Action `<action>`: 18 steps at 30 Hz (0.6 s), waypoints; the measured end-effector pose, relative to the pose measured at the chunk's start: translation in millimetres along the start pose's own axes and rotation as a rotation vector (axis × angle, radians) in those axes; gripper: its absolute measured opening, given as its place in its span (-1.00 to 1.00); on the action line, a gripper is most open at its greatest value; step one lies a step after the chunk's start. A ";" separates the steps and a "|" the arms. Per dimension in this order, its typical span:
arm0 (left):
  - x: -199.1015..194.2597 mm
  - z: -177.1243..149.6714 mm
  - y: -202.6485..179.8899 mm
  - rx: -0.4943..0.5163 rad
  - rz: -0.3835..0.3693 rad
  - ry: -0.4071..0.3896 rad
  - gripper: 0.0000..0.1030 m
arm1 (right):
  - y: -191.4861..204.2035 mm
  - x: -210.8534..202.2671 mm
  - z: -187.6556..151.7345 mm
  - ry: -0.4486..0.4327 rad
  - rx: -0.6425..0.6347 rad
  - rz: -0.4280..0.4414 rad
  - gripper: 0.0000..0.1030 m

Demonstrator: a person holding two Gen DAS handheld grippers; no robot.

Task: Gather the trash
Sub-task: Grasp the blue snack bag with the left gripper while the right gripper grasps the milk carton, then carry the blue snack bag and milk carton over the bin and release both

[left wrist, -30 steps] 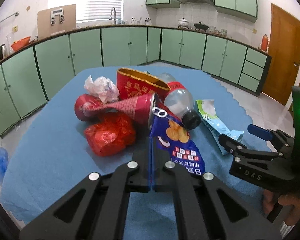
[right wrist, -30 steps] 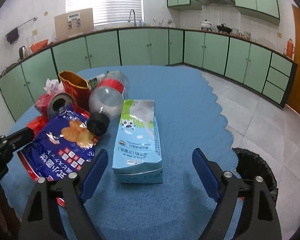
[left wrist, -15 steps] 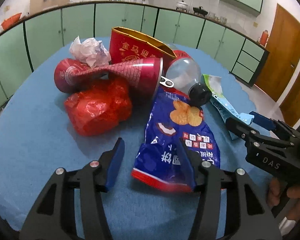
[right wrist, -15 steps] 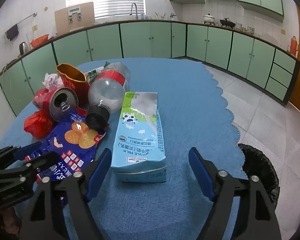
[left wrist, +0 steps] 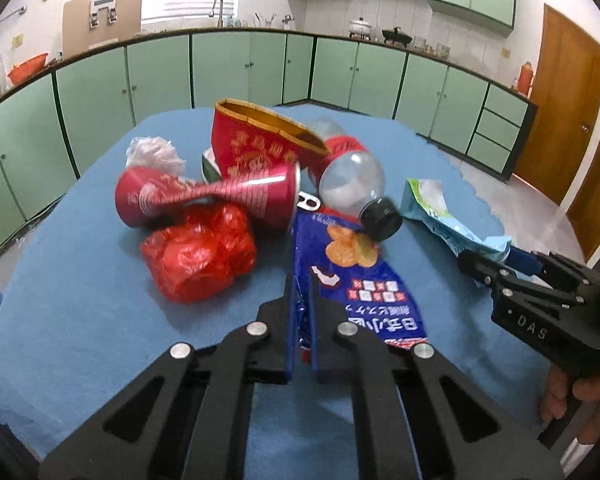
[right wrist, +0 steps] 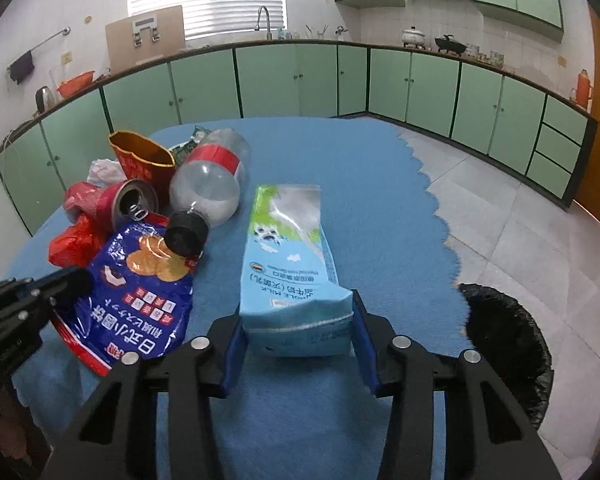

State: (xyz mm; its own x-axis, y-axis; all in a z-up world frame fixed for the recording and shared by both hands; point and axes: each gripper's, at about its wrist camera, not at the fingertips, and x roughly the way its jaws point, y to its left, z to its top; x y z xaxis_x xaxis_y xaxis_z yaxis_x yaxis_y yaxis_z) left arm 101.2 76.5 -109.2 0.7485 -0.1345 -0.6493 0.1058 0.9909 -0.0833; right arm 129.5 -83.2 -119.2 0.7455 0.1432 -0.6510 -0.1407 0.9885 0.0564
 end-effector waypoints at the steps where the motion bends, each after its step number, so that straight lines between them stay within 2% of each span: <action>1: -2.8 2.6 -1.1 0.000 0.000 -0.006 -0.92 | -2.0 -3.2 0.2 -0.003 0.002 -0.001 -0.11; 7: -14.7 4.1 -16.0 0.021 -0.003 -0.016 -0.93 | -12.8 -14.0 -3.6 0.017 -0.005 -0.008 -0.11; 11: 0.2 -9.0 -18.4 0.029 -0.018 0.069 -0.92 | -15.4 -11.2 -11.5 0.039 -0.012 -0.010 -0.11; 14: 9.8 -13.2 -18.1 0.019 -0.025 0.114 -0.79 | -17.7 -9.7 -14.6 0.048 -0.010 -0.008 -0.11; 16: 13.9 -11.8 -16.9 0.014 -0.027 0.119 -0.47 | -19.1 -8.2 -15.4 0.050 -0.007 -0.007 -0.11; 17: 15.6 -11.1 -15.9 0.012 -0.032 0.119 -0.23 | -20.2 -7.4 -15.7 0.052 -0.005 -0.007 -0.11; 18: 17.2 -9.6 -16.3 0.013 -0.037 0.116 -0.18 | -21.0 -6.7 -16.0 0.054 -0.002 -0.005 -0.11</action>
State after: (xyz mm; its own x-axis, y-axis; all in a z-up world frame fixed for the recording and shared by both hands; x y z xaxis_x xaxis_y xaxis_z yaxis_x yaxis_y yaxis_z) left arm 106.1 58.1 -126.2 0.6631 -0.1685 -0.7294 0.1408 0.9850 -0.0996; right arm 117.1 -105.7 -128.1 0.7100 0.1350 -0.6911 -0.1378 0.9891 0.0516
